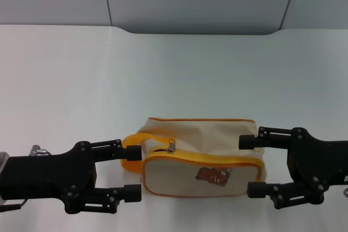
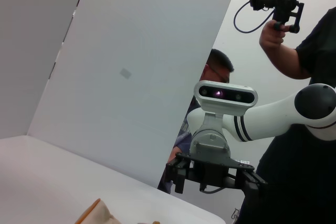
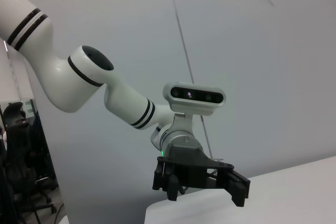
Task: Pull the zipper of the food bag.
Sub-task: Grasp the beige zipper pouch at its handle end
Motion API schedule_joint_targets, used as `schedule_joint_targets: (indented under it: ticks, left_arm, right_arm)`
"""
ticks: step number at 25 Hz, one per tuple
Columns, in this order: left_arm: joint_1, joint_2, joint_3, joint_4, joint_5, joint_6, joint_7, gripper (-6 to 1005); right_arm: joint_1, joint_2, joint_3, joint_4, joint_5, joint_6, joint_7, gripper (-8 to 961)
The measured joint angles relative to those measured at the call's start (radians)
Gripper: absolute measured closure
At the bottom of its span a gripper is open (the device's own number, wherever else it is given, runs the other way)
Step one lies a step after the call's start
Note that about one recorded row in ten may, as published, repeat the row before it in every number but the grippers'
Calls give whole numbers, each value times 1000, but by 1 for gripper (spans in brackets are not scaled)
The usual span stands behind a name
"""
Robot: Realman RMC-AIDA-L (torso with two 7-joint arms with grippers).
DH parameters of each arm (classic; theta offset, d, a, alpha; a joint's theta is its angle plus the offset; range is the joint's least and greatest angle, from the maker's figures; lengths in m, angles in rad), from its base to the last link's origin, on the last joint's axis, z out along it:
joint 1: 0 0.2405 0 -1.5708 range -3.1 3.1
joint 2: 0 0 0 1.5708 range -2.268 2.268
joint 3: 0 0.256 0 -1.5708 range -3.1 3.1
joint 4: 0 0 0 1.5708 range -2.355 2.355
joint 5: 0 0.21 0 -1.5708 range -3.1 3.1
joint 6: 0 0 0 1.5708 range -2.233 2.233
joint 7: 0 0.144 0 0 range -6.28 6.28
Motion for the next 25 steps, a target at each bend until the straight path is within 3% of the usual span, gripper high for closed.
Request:
schedule_joint_targets:
  ticks: [16, 25]
  left_arm:
    - [-8, -9, -1, 13, -5, -7, 1, 186]
    - [17, -14, 11, 127, -103, -48, -28, 187]
  right_arm:
    - [-1, -1, -2, 0, 4, -7, -2, 118]
    - [-2, -1, 7, -5, 7, -14, -5, 118]
